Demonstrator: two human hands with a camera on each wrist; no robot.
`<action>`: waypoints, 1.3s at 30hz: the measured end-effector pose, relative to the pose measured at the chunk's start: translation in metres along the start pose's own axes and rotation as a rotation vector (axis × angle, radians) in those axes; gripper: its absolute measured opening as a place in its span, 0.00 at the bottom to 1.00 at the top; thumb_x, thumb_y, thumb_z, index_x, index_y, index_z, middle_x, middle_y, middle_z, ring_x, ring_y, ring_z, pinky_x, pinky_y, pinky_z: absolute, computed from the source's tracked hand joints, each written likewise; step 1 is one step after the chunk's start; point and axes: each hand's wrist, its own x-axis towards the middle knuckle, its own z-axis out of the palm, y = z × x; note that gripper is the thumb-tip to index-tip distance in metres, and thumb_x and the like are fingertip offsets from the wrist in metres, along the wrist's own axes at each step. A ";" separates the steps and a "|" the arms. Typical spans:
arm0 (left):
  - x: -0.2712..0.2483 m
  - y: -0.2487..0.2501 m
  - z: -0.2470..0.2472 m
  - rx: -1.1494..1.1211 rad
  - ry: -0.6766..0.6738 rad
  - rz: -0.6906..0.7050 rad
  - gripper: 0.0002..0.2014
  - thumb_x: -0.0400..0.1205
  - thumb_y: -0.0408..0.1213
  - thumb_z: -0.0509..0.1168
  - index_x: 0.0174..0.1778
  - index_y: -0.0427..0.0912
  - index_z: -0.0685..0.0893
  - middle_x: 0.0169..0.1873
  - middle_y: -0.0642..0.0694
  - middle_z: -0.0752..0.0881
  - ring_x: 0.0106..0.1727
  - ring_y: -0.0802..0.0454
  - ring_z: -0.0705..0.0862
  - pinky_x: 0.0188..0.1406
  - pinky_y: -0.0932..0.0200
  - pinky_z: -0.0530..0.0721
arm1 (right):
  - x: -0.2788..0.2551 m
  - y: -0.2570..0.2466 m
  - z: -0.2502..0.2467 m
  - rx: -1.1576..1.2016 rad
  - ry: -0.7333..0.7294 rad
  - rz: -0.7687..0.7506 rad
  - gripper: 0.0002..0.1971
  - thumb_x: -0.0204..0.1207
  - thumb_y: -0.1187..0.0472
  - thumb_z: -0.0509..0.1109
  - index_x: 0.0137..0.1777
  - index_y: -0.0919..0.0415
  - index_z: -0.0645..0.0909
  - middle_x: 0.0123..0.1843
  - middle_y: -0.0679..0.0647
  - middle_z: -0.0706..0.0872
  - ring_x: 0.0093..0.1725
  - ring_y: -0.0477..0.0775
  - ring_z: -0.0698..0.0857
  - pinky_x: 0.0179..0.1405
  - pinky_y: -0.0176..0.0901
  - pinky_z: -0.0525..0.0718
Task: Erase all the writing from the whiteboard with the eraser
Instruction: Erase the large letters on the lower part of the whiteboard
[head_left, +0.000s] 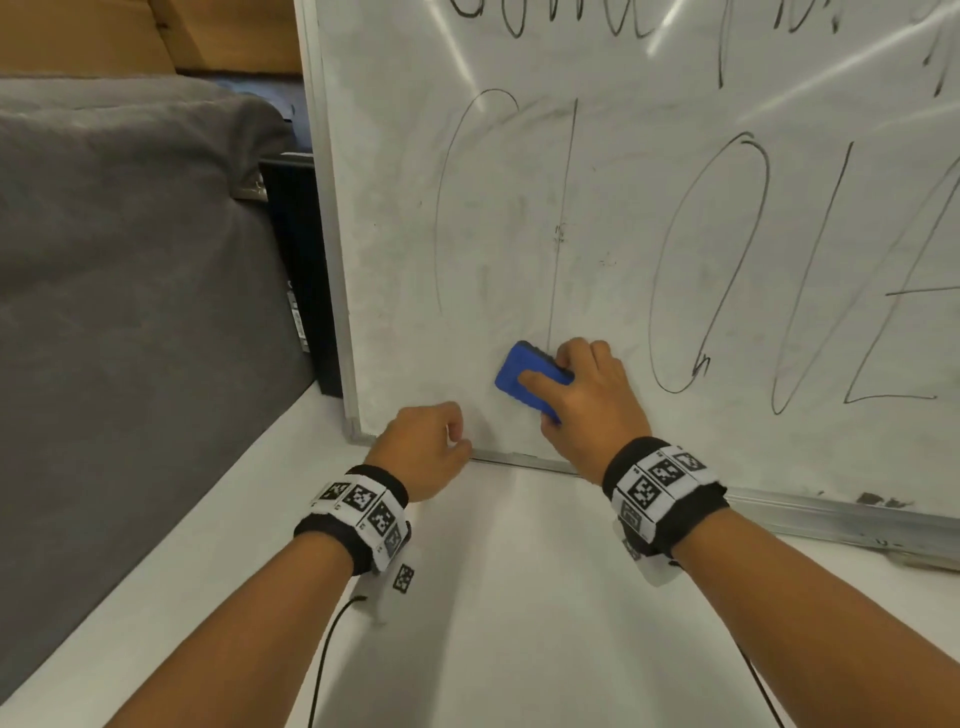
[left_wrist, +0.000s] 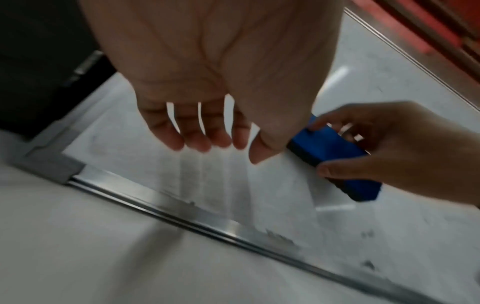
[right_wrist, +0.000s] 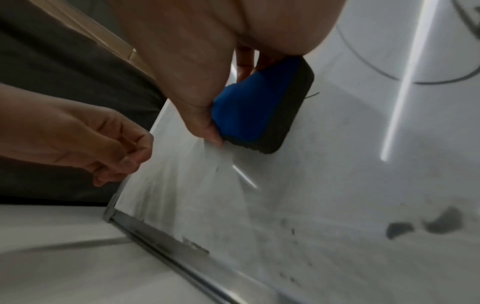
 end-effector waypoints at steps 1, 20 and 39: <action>0.000 0.005 0.005 0.041 -0.096 0.003 0.09 0.79 0.47 0.70 0.38 0.50 0.78 0.31 0.50 0.82 0.34 0.50 0.83 0.38 0.51 0.87 | -0.007 0.003 0.000 -0.011 -0.032 -0.022 0.23 0.61 0.70 0.78 0.57 0.55 0.85 0.49 0.59 0.75 0.47 0.62 0.73 0.41 0.53 0.77; 0.000 0.046 0.030 0.320 -0.612 0.022 0.28 0.69 0.56 0.80 0.55 0.44 0.78 0.35 0.56 0.76 0.29 0.57 0.74 0.26 0.61 0.70 | -0.051 0.033 -0.016 0.019 -0.057 0.209 0.27 0.59 0.63 0.80 0.60 0.51 0.81 0.48 0.55 0.70 0.46 0.57 0.71 0.39 0.50 0.79; -0.027 0.031 0.037 0.429 -0.616 0.314 0.35 0.77 0.70 0.61 0.81 0.68 0.62 0.83 0.53 0.61 0.83 0.48 0.58 0.79 0.40 0.65 | -0.043 0.044 -0.024 -0.126 0.001 0.178 0.26 0.63 0.63 0.78 0.61 0.50 0.79 0.55 0.59 0.74 0.51 0.63 0.73 0.45 0.57 0.76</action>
